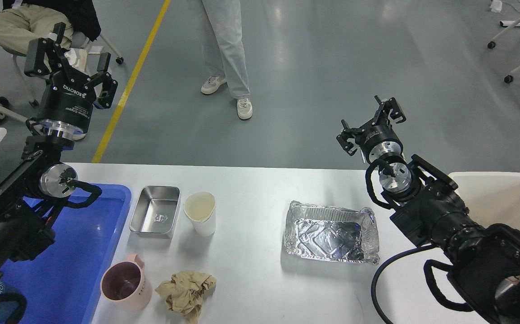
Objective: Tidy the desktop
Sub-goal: 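Swing the left gripper down toward the pink mug near the tray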
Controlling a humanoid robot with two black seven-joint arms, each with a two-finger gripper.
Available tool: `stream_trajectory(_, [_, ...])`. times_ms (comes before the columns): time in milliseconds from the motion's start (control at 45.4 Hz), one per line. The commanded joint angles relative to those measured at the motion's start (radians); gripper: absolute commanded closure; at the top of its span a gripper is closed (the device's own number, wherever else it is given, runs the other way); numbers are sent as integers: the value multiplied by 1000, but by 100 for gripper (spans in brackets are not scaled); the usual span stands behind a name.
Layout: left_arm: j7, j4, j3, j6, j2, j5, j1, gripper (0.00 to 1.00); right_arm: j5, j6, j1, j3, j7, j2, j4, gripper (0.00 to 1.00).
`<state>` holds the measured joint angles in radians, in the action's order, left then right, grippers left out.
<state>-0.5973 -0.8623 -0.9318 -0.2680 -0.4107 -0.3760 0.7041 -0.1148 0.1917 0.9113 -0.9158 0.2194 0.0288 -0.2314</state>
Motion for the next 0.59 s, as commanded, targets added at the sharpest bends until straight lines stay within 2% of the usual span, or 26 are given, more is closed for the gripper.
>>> stream_trajectory(0, [45, -121, 163, 9, -114, -3, -6, 4, 0, 2, -3, -2, 0, -1, 0, 0])
stream_trajectory(132, [123, -234, 318, 32, -210, 5, -3, 6, 0, 3, -6, -3, 0, -6, 0, 0])
stream_trajectory(220, [151, -305, 425, 107, -301, 3, -2, 6, 0, 6, -9, -5, 0, -6, 0, 0])
stream_trajectory(352, [160, -420, 576, 196, -457, -4, 3, 6, 0, 8, -11, -6, 0, -7, 0, 0])
stream_trajectory(463, [155, -514, 636, 272, -577, -14, 6, 6, 0, 8, -14, -8, 0, -4, 0, 0])
stream_trajectory(573, [160, -552, 659, 234, -657, -14, 3, 5, 0, 8, -19, -9, 0, -3, 0, 0])
